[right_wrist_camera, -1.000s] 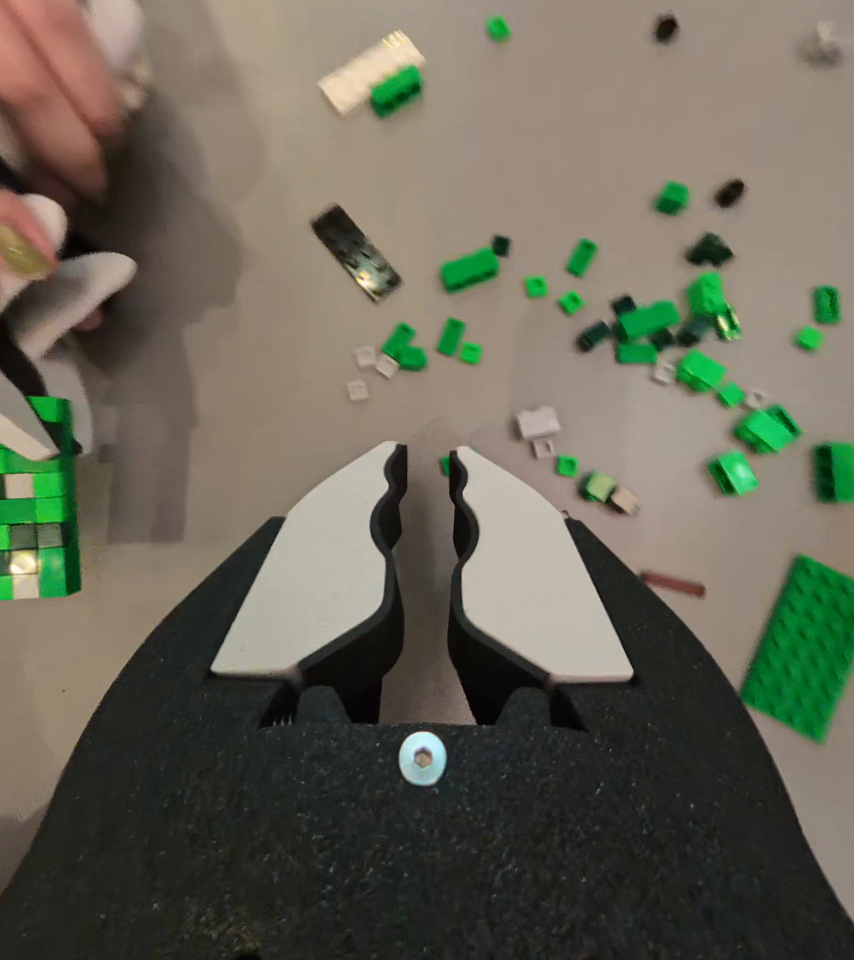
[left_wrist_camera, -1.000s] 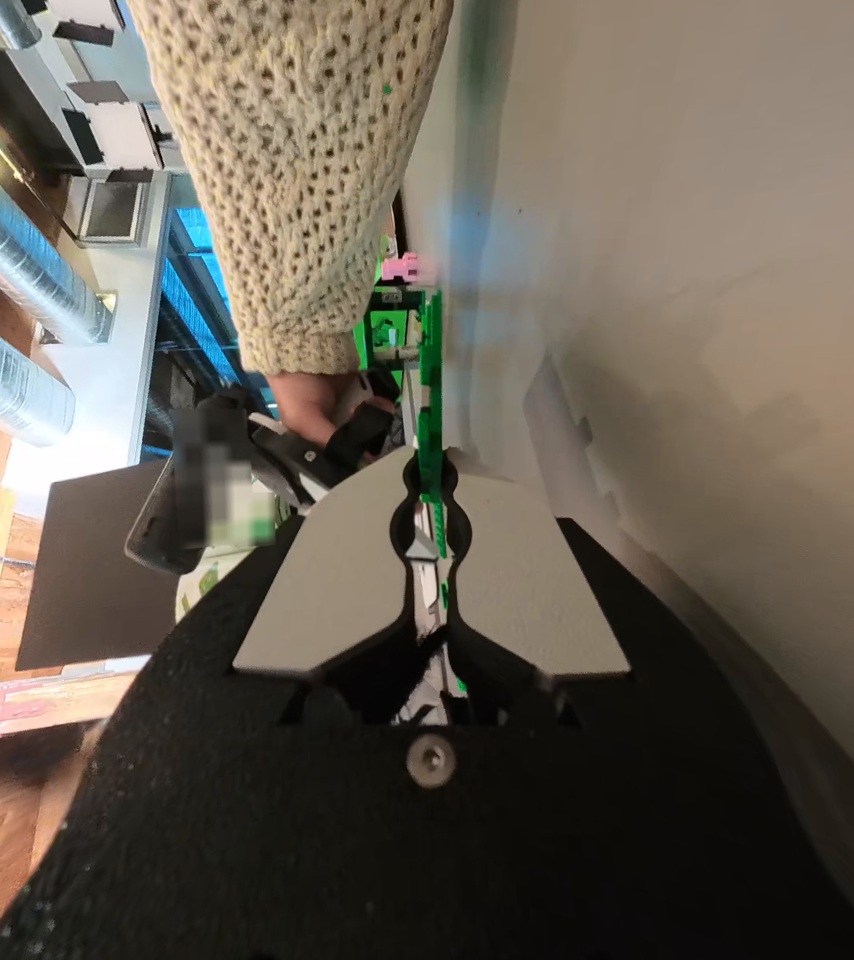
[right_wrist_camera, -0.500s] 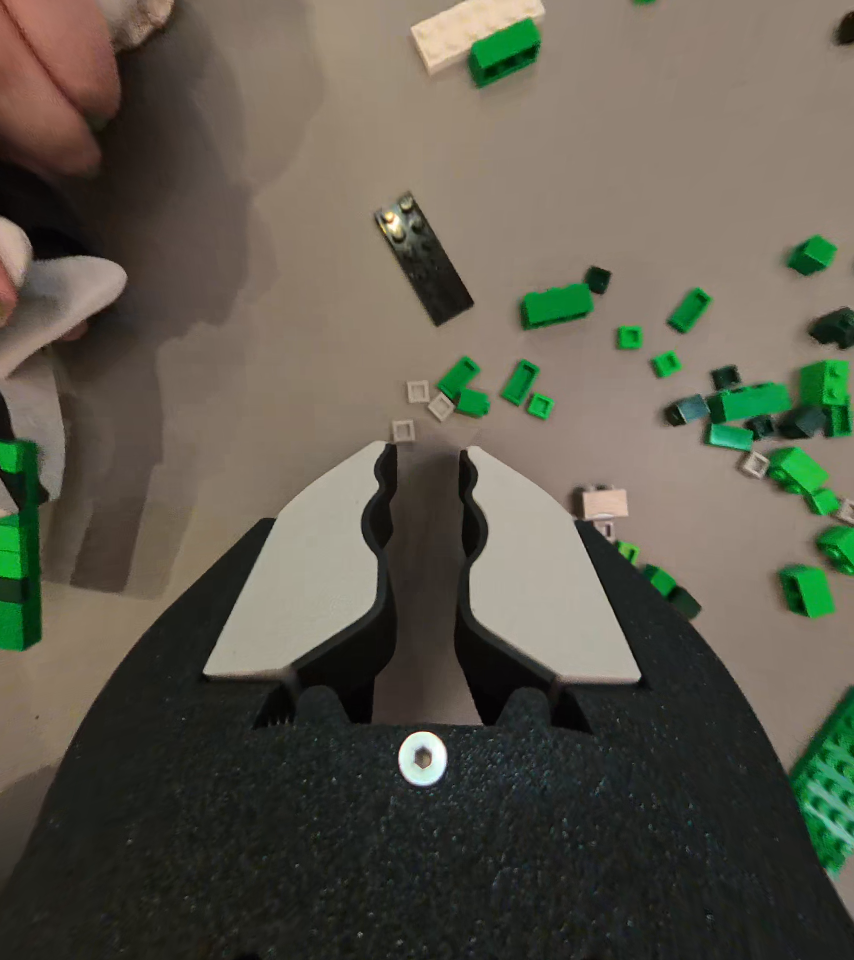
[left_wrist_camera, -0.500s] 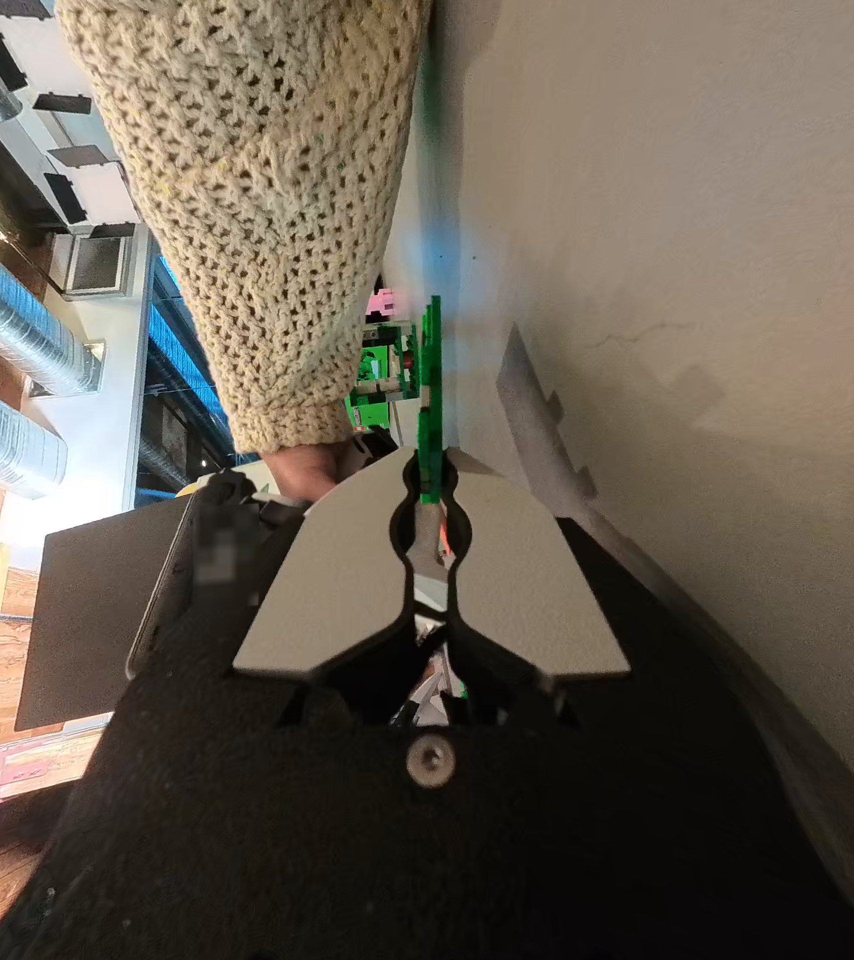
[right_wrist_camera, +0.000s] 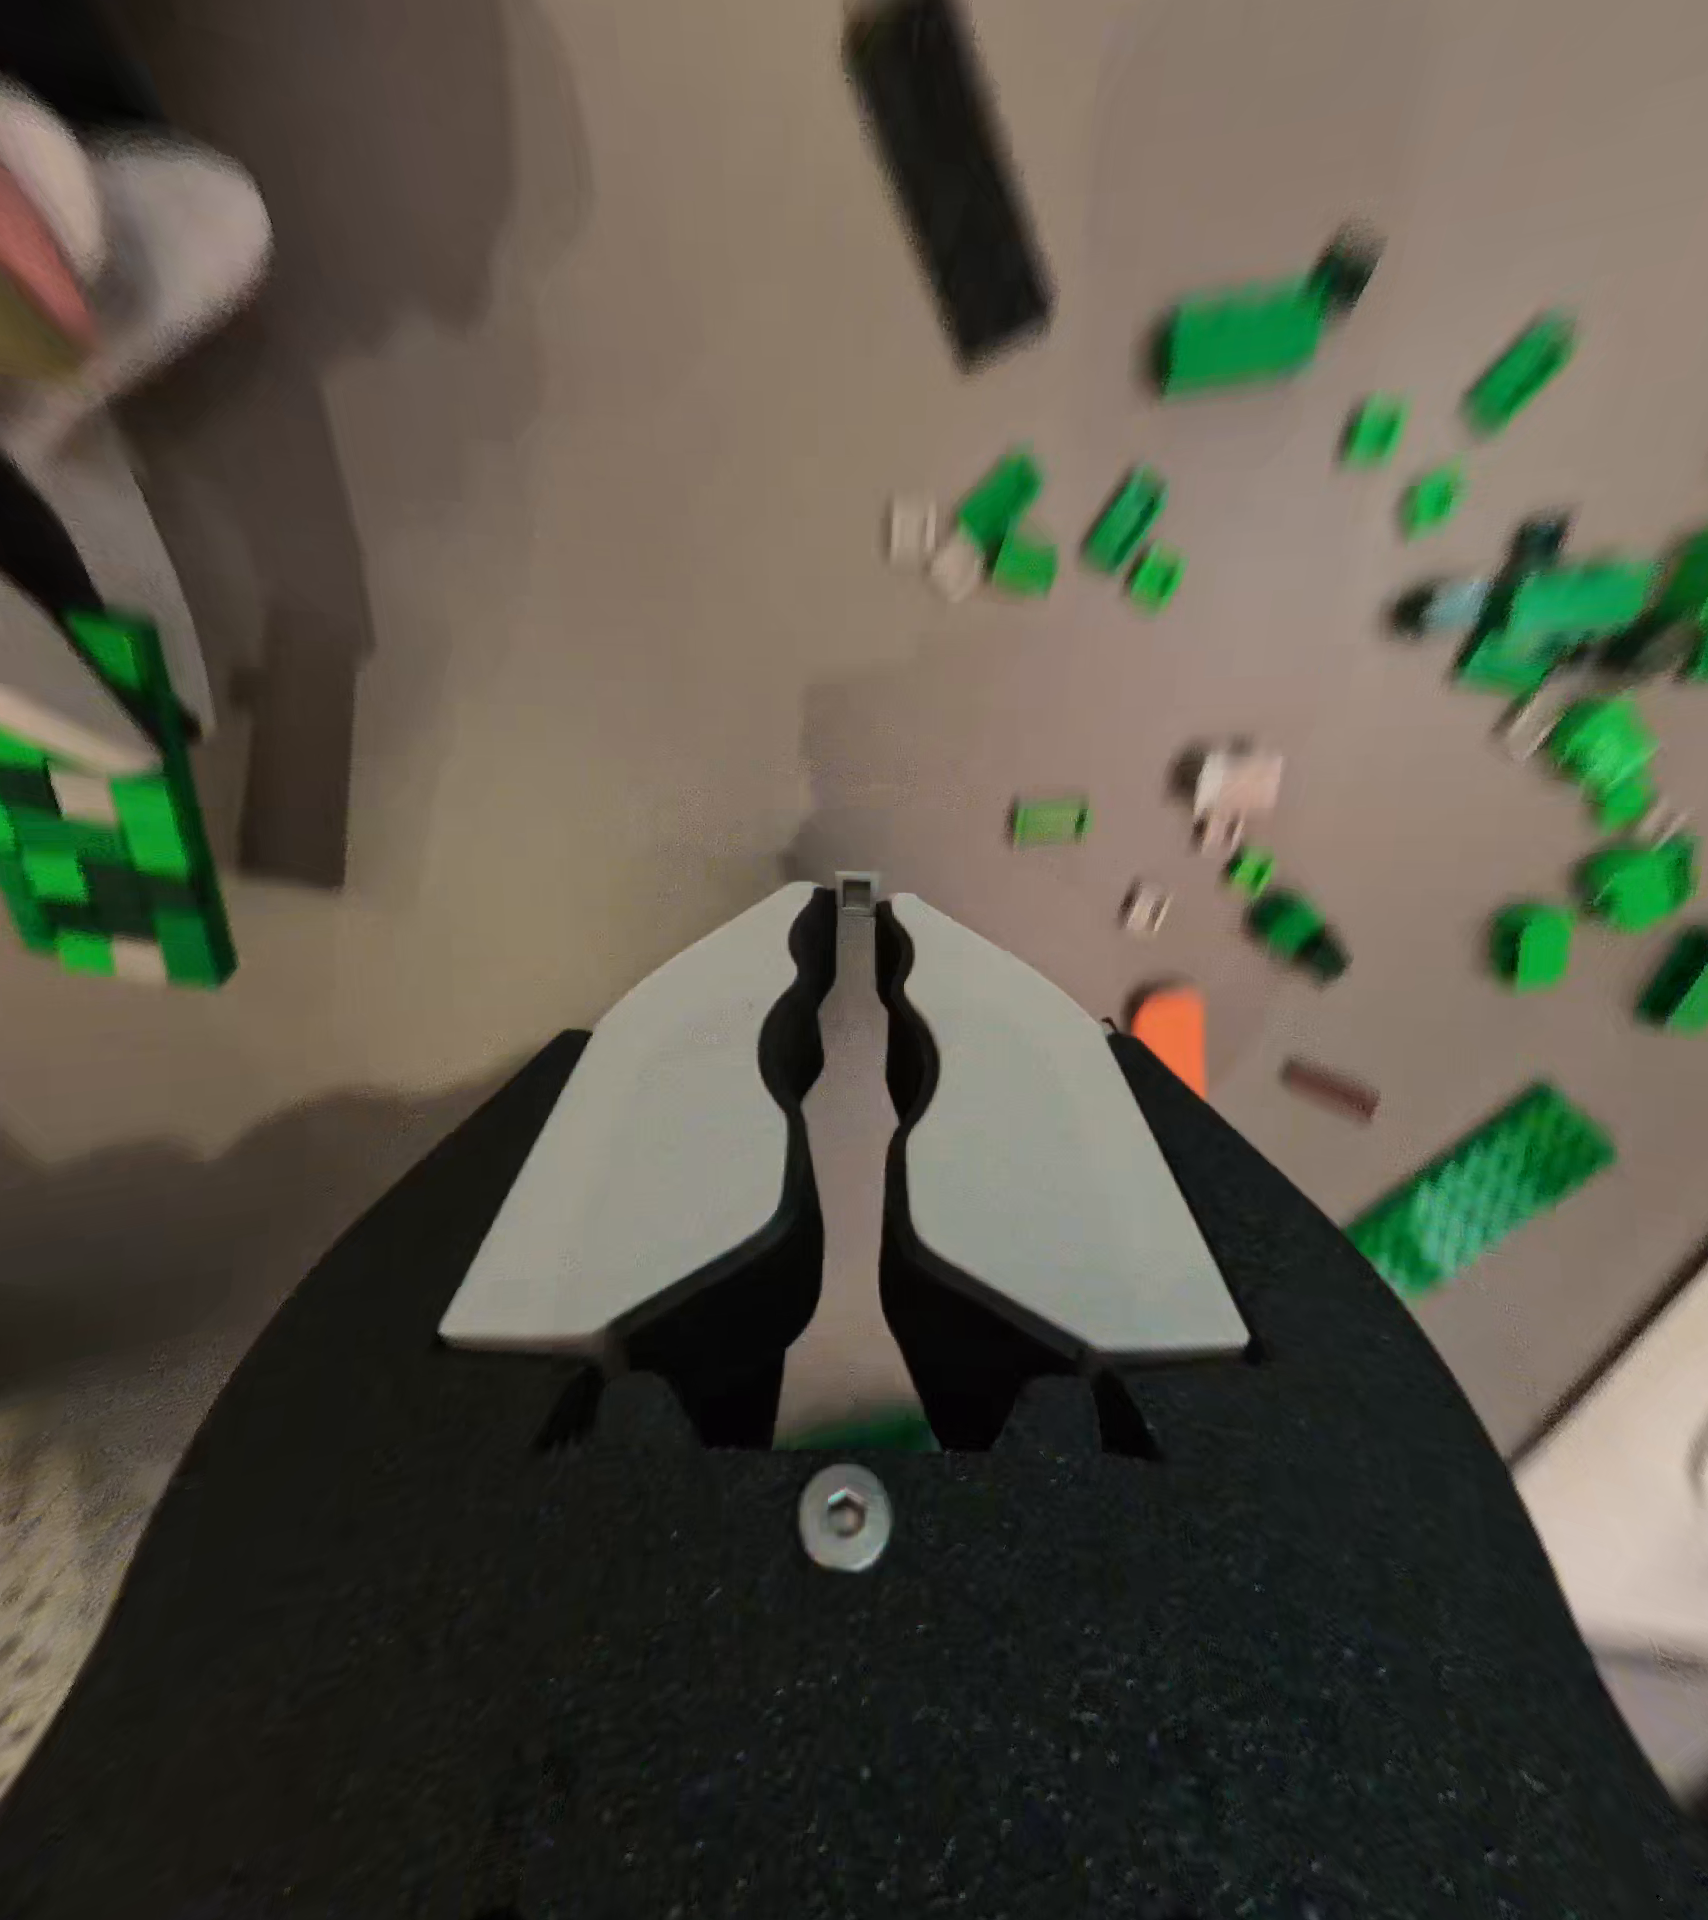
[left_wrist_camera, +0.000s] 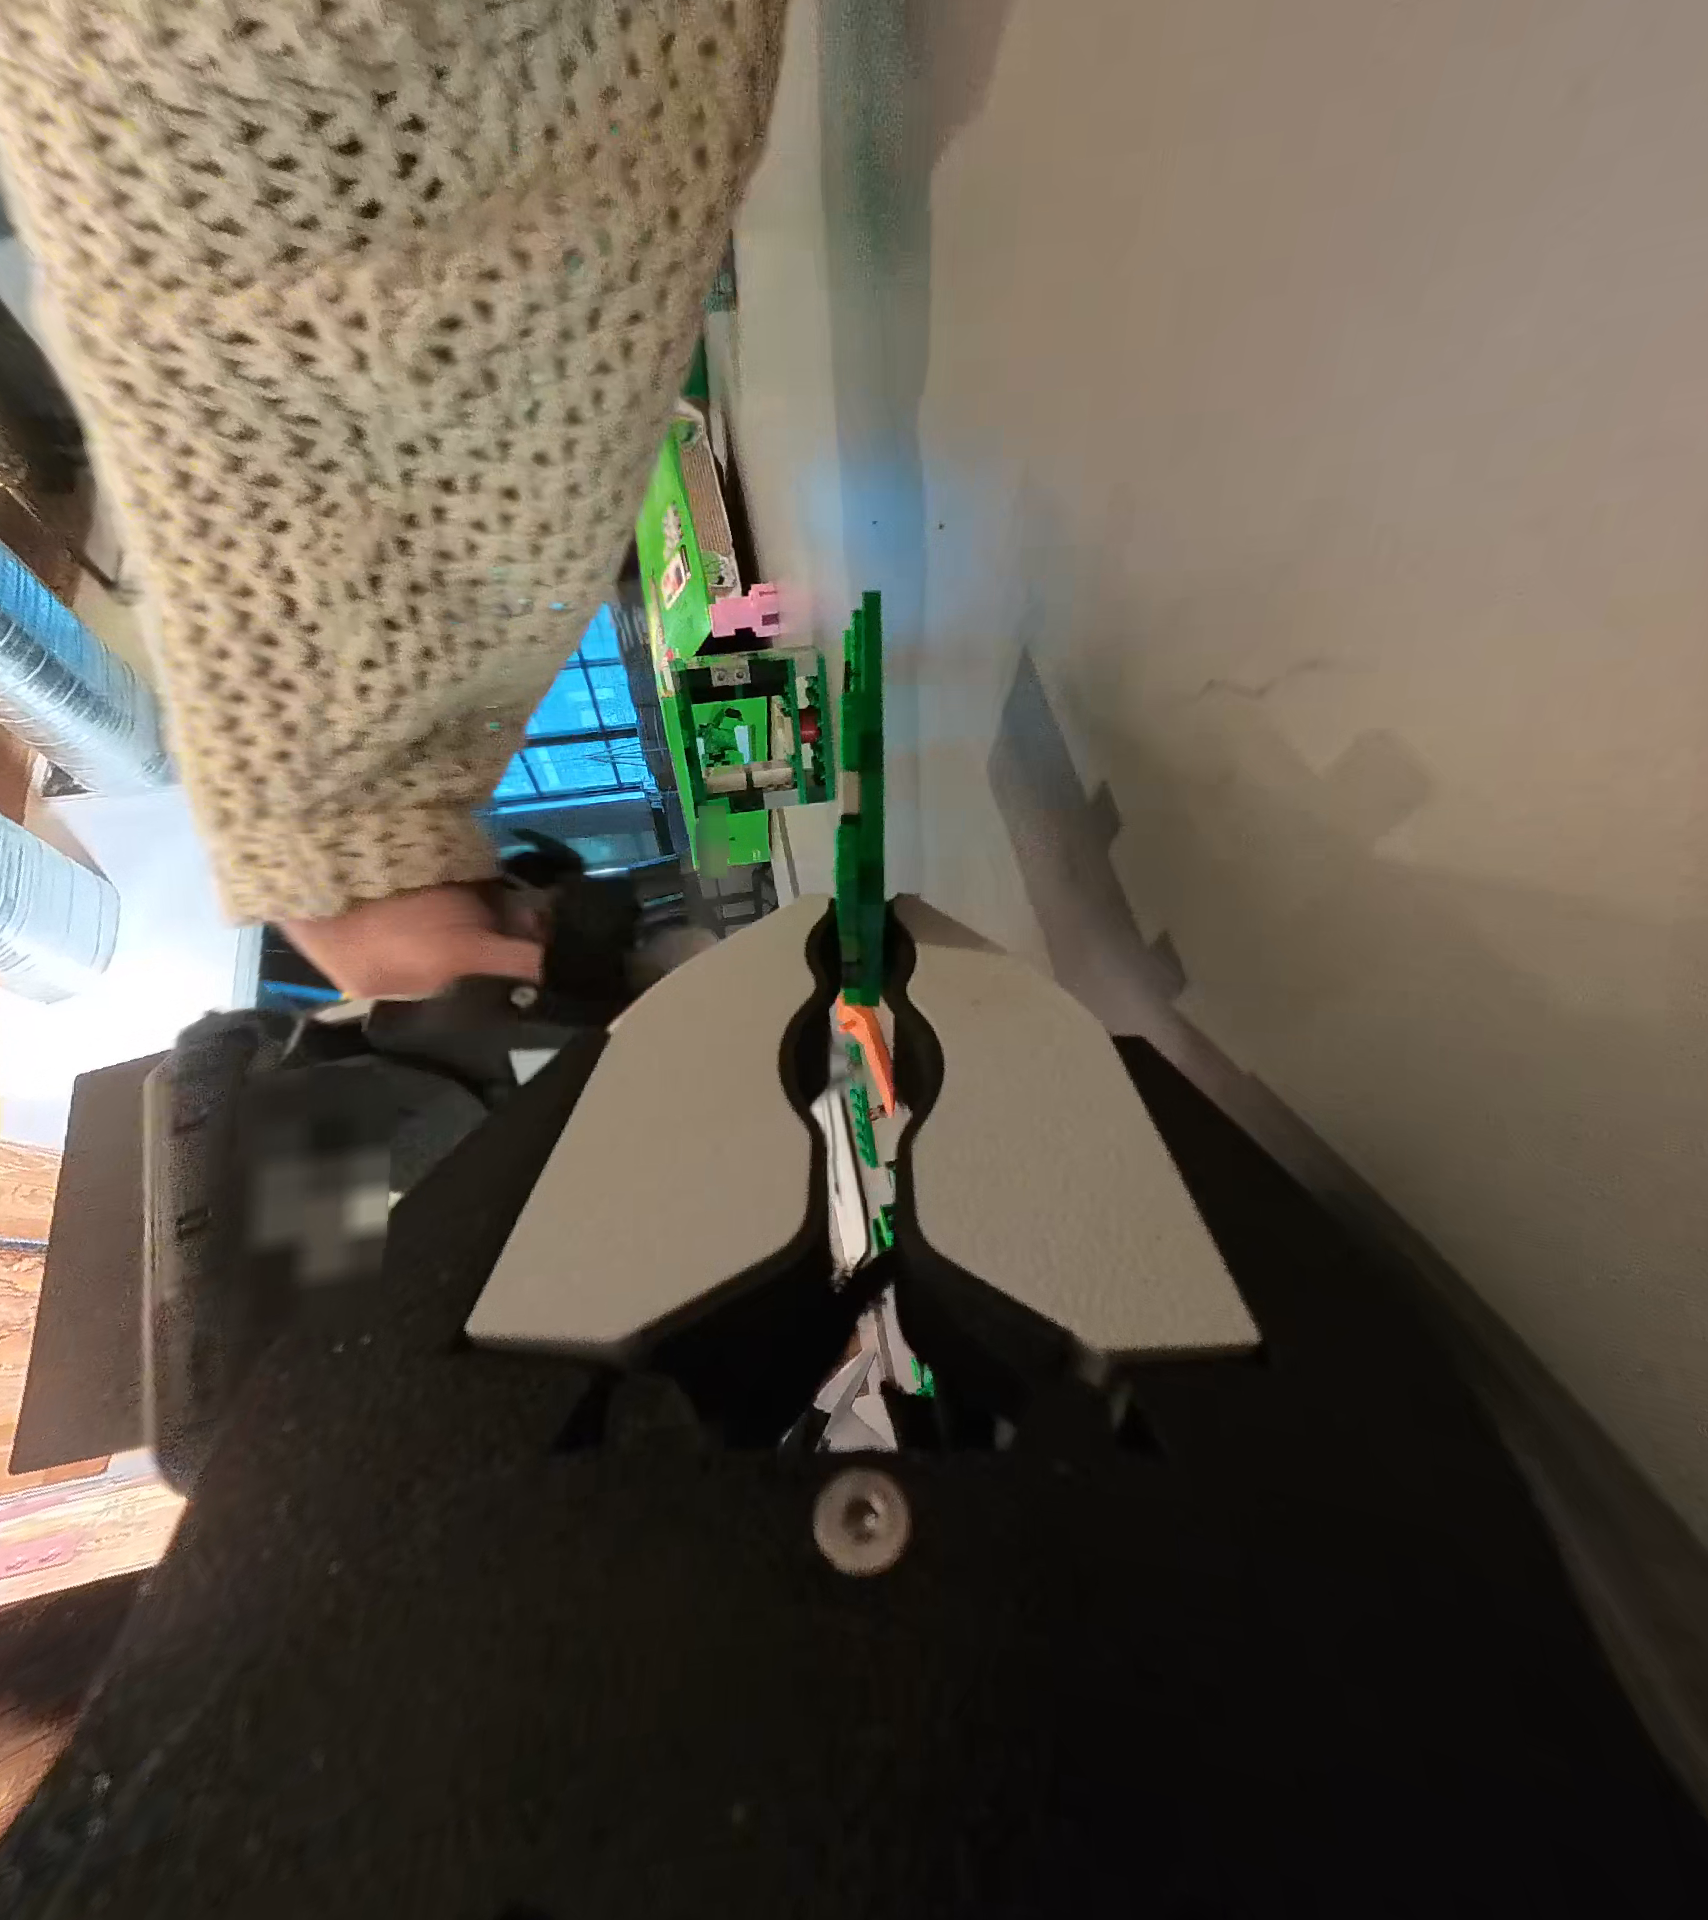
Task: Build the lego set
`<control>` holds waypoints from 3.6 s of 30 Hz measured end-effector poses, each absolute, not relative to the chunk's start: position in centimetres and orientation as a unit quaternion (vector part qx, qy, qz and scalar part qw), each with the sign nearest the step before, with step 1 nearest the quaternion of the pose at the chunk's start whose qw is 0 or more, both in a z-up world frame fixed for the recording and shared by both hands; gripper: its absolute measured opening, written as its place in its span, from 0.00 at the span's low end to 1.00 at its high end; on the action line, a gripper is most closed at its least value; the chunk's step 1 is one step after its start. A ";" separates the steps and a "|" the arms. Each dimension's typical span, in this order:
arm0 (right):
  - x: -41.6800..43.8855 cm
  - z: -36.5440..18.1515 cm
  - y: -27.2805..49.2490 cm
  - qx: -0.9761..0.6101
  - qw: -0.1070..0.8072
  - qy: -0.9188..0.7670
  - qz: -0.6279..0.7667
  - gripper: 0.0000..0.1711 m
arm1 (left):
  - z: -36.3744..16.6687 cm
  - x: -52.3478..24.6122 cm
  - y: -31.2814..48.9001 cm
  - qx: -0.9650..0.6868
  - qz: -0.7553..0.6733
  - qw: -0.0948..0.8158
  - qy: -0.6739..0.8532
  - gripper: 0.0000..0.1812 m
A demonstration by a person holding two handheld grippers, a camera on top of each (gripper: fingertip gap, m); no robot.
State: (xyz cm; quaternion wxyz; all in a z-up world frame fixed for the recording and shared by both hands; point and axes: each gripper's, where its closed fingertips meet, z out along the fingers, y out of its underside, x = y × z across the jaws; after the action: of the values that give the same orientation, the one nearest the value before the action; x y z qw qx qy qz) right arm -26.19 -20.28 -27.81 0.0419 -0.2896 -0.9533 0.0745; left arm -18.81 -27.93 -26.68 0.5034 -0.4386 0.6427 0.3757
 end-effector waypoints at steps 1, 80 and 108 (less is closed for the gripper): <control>-24.8 -27.8 -19.1 -0.304 0.011 -0.953 0.014 0.04 | -26.7 -18.8 -27.9 -0.439 0.375 0.503 0.643 0.03; -12.3 -30.0 -16.0 -0.453 0.225 -0.801 0.320 0.09 | -25.6 -20.9 -26.3 -0.468 0.446 0.481 0.592 0.03; -11.6 -30.4 -16.3 -0.394 0.073 -0.909 0.112 0.09 | -25.9 -20.8 -26.5 -0.471 0.441 0.474 0.599 0.03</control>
State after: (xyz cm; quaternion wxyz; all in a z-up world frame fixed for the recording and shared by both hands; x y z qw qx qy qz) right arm -11.56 -16.32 -30.42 0.0727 -0.3937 -0.9094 0.1124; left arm -20.76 -26.51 -25.93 0.4744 -0.4708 0.5993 0.4406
